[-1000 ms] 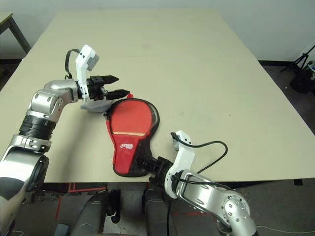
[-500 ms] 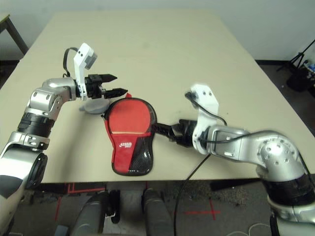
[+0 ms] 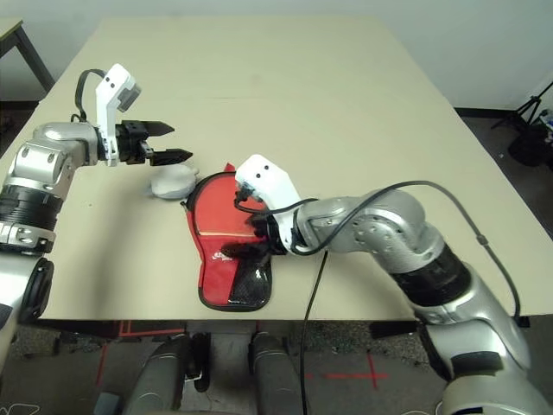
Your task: Store the ping-pong paddle in its case and zip it.
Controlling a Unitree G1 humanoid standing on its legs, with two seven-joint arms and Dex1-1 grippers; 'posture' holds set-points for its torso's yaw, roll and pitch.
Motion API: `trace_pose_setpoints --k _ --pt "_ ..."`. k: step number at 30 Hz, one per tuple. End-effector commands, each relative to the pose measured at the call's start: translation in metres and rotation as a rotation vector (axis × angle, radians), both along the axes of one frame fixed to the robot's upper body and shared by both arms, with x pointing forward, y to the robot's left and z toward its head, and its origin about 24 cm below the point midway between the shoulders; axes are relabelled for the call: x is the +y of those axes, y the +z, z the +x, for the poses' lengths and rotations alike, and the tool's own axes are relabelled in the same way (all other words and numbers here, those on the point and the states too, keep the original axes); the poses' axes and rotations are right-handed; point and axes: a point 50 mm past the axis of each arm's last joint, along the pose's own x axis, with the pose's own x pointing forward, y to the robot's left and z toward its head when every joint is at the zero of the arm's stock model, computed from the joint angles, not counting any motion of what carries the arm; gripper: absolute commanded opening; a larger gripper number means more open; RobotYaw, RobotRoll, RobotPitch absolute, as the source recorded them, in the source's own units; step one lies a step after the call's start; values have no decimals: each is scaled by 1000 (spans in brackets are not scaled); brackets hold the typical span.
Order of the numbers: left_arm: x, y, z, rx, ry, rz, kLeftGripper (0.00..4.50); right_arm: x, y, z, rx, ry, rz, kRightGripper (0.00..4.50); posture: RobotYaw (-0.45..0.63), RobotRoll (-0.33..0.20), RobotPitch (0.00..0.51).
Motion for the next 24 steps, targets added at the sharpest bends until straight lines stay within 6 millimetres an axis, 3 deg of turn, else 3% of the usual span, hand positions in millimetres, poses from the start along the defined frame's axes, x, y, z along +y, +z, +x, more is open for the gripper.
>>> trace_pose_setpoints --k 1,9,24 --pt "9 -9 -4 35 12 63 4500 6 -10 5 -21 28 -14 4484 14 0 162" --pt "23 -27 -11 112 28 133 4500 5 -27 9 -48 47 -43 4484 17 0 157" --pt "4 -59 1 167 31 247 4500 -6 -32 16 -93 29 -106 4484 -13 0 160"
